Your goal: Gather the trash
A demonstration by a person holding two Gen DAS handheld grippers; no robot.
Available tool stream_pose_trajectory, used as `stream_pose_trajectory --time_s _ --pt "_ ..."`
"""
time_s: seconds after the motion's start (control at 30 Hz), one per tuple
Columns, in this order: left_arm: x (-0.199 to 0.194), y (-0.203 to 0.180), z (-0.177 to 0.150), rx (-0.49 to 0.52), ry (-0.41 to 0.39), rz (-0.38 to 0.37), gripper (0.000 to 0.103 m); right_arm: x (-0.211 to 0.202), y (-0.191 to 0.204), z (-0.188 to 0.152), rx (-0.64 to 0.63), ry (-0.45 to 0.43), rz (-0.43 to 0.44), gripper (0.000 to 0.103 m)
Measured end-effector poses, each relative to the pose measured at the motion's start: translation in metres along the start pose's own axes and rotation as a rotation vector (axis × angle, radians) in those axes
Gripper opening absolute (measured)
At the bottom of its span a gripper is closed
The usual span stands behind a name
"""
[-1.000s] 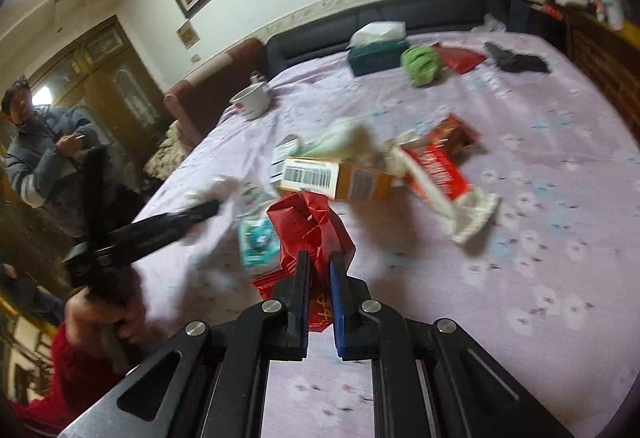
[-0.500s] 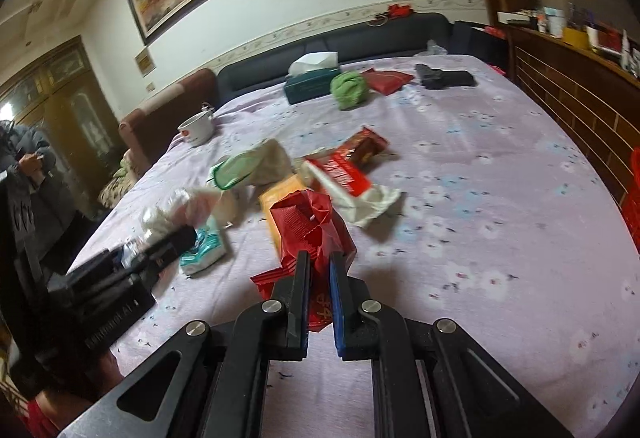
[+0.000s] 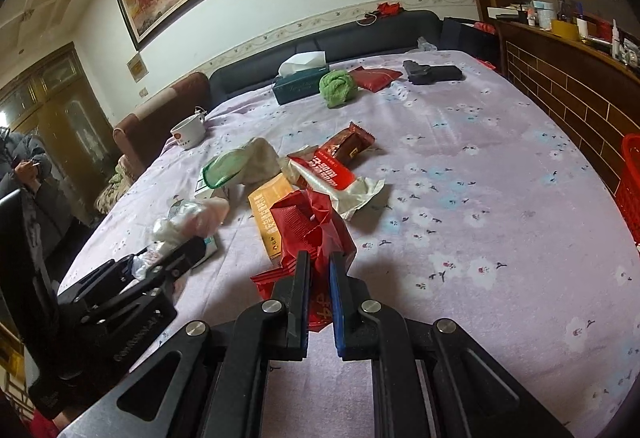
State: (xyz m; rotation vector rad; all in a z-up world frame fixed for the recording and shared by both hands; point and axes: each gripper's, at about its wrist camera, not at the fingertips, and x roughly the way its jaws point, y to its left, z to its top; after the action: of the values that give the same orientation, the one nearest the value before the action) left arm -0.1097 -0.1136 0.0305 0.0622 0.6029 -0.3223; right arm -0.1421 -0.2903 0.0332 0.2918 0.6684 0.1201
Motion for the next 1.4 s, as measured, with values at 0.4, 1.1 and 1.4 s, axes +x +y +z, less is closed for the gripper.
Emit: stream_pose_trajectory --time_s 0.4,1.1,1.4 --pt "-0.0032 -0.0043 -0.0029 0.023 -0.019 0.025 0.031 0.0027 -0.0022 -0.0058 -0.021 -0.049 -0.060 0.010" --pt "-0.0034 -0.0049 -0.0023 0.029 -0.014 0.020 0.031 0.0033 -0.0001 -0.0080 -0.022 -0.029 -0.055 0.010" --pt "-0.0031 -0.0050 -0.0014 0.030 -0.016 0.023 0.031 0.0025 0.0007 -0.0083 -0.023 -0.029 -0.055 0.010"
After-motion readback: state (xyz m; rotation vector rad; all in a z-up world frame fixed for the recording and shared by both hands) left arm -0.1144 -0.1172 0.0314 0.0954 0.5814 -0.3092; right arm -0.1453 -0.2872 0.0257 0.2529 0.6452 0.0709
